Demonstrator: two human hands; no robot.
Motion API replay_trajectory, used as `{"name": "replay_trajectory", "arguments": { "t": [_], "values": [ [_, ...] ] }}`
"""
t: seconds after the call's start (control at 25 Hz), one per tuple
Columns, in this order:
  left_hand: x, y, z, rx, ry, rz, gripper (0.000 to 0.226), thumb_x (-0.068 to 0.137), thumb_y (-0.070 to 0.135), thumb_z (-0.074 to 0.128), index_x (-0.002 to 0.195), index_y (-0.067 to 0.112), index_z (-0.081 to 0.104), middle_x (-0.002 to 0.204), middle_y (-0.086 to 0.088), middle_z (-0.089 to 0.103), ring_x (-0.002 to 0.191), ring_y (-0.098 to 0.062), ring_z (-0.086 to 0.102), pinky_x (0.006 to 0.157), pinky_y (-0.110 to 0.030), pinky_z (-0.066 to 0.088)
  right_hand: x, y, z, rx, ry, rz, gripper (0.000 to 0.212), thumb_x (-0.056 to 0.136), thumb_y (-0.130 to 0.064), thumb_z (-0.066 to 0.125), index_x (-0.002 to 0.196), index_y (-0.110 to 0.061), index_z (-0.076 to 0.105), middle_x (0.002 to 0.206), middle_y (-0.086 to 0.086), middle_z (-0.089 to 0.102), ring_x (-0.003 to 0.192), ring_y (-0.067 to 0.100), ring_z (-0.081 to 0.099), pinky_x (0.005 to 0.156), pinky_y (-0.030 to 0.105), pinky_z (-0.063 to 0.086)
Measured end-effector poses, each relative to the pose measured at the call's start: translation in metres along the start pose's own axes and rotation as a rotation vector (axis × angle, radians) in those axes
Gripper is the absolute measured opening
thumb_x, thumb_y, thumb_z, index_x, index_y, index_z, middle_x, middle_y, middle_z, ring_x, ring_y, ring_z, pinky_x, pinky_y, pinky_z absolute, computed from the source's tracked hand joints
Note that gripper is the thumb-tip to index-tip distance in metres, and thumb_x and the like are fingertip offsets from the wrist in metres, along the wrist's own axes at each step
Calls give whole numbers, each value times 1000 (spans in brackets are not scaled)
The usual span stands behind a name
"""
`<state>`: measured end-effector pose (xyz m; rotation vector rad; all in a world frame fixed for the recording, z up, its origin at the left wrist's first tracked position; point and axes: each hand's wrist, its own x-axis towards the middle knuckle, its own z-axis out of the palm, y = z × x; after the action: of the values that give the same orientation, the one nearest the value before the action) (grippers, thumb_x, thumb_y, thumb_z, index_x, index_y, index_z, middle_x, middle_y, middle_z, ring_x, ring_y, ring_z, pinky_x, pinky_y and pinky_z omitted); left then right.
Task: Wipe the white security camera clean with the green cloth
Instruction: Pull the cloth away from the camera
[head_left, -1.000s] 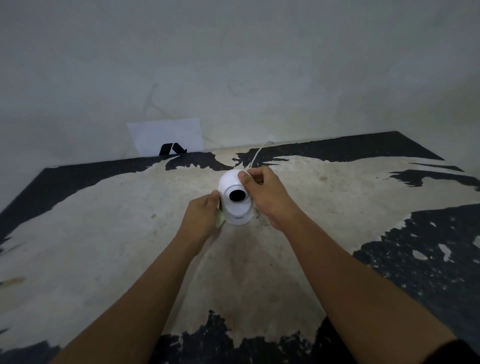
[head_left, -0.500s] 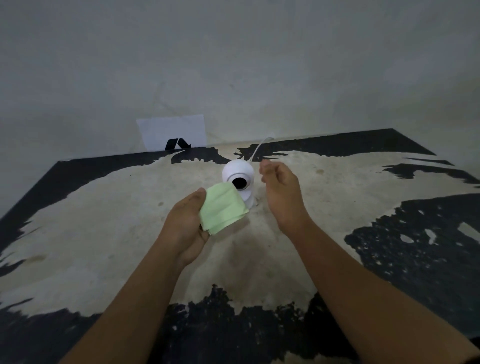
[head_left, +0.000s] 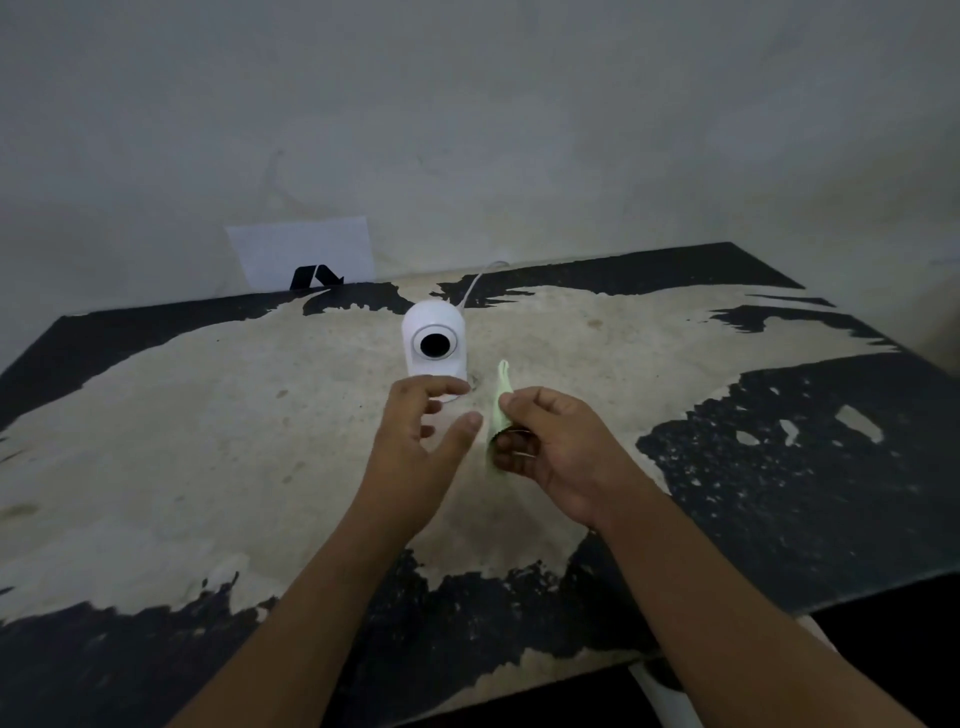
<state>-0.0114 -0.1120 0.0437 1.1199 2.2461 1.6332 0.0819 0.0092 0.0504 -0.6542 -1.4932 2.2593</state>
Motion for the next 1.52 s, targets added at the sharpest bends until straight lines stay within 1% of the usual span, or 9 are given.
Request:
{"name": "replay_trajectory", "arguments": {
  "t": [0.12,0.44,0.64,0.76,0.96,1.12,1.32,1.4,1.52],
  "values": [
    [-7,8,14,-58,-134,34,22,83,23,66,91,41,56,98,17,62,95,1,60,84,-28,52,-11,-1,-1,47,4,-43,24,96,-21,51,83,-10,68,73,7,69,66,18,66,68,37,56],
    [-3,12,26,-85,-13,-29,5,87,19,61,82,21,61,76,5,66,70,-2,62,64,-17,50,-26,4,-3,-71,32,-109,29,98,-22,45,93,-9,70,83,5,73,80,21,69,76,38,57],
    [0,13,26,-252,-93,-130,15,90,19,56,82,15,68,81,-8,70,84,-30,67,83,-46,56,-23,3,-10,-43,42,-97,18,94,-19,54,87,-12,69,71,-2,69,71,12,65,74,35,57],
    [2,16,28,-395,-137,-258,18,91,18,55,80,11,68,86,-14,71,86,-31,67,87,-48,55,-21,6,-14,-59,27,-93,8,89,-14,61,89,-11,68,71,-1,67,69,11,62,69,31,55],
    [7,16,32,-455,-82,-294,20,92,16,54,74,11,63,65,6,66,70,-9,63,80,-33,56,-9,-3,-41,-347,295,-177,10,89,-13,58,83,-15,66,78,6,63,68,16,54,64,31,48],
    [-10,17,49,-348,-231,-324,19,91,11,54,74,9,62,72,-7,68,76,-23,67,77,-32,58,0,-29,-66,-501,432,-263,13,92,-16,52,87,-19,64,77,-3,59,67,10,51,52,16,42],
    [-14,20,46,-471,-772,-412,9,90,9,56,87,6,64,97,-19,71,94,-25,70,82,-30,56,12,-59,-80,-1008,201,-354,17,93,-22,51,94,-26,67,85,-12,60,72,5,53,63,23,40],
    [-7,15,34,-268,-737,-324,11,90,14,57,90,9,66,97,-15,72,86,-19,68,75,-26,54,28,-61,-77,-1262,32,-279,16,93,-23,52,95,-27,68,95,-9,62,84,10,56,70,27,42],
    [8,-2,13,159,-365,-209,15,90,26,55,87,18,66,86,2,67,77,-11,60,66,-24,46,61,-41,-68,-1514,-112,-186,19,94,-21,49,98,-23,68,102,-3,61,91,17,55,75,30,41]
  ]
}}
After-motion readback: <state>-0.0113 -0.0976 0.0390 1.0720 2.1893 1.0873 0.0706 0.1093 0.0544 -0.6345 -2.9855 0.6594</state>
